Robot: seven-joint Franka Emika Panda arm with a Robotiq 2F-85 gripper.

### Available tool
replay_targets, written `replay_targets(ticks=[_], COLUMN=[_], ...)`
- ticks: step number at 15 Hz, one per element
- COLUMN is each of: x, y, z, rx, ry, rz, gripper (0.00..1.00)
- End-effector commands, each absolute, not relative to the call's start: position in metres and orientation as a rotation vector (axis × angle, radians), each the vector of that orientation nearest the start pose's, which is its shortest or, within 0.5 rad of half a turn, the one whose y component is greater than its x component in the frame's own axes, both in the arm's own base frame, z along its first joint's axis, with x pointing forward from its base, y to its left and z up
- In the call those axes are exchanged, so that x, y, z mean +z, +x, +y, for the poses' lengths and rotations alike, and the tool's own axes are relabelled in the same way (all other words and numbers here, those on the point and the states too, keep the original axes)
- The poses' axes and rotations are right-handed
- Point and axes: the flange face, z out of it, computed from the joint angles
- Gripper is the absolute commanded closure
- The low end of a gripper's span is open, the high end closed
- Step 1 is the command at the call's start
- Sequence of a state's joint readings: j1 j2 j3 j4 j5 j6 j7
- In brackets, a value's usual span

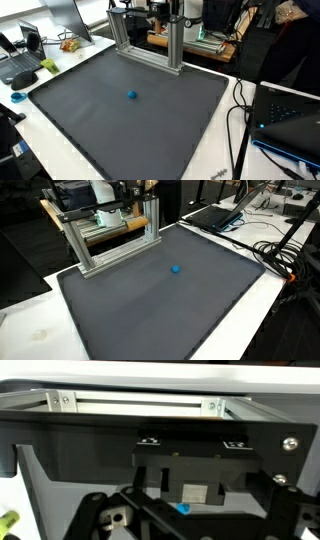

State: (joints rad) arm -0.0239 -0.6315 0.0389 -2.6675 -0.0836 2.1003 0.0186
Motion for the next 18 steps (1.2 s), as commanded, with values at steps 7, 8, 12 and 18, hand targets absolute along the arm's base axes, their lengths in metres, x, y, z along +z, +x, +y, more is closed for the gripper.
replay_targets(ticks=[7, 8, 12, 18], x=[0.4287, 0.4289, 0.4295, 0.4283], y=[0.3548, 0.3548, 0.3560, 0.3573], z=[-0.0076, -0.0071, -0.0053, -0.0046], rx=[-0.073, -0.071, -0.071, -0.054], ry=[-3.218, -3.217, -3.212, -3.193], rz=[0.033, 0.032, 0.044, 0.080], gripper=[0.00, 0.00, 0.41, 0.75])
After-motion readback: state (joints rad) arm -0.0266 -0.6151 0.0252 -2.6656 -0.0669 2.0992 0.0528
